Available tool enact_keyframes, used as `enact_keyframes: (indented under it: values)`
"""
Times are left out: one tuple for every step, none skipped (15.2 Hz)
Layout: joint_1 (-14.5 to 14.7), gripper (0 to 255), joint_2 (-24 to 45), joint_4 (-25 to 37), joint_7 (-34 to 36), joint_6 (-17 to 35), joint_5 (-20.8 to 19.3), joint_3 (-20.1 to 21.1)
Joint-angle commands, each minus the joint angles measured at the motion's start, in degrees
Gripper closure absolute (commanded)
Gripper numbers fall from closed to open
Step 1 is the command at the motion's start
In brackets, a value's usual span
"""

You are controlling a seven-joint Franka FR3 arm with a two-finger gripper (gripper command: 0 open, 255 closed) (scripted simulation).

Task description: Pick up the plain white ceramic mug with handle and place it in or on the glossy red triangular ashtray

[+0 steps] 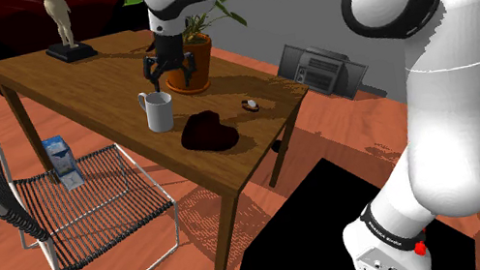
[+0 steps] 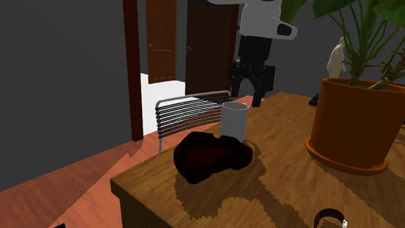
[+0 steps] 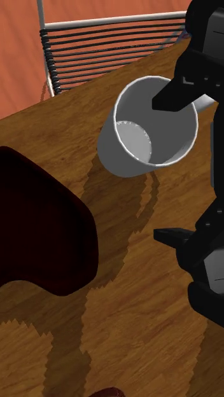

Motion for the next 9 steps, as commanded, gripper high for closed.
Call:
enact_keyframes:
  values:
    - [0.3, 0, 2.7, 2.6, 0.4, 0.0, 0.0, 0.1]
    - [0.3, 0, 2.8, 2.0, 0.4, 0.7, 0.0, 0.0]
    - [0.3, 0, 2.9, 1.4, 0.4, 1.4, 0.0, 0.0]
    - [0.3, 0, 3.0, 0.8, 0.4, 2.1, 0.0, 0.0]
    - [0.3, 0, 3.1, 0.3, 0.4, 2.8, 0.0, 0.0]
    - [0.3, 0, 3.3, -0.3, 0.4, 3.5, 0.0, 0.0]
    - [0.4, 0, 3.5, -0.8, 0.4, 4.2, 0.0, 0.0]
    - [0.4, 0, 3.5, -1.1, 0.4, 4.6, 0.0, 0.0]
    - [0.4, 0, 3.5, -1.1, 0.4, 4.6, 0.0, 0.0]
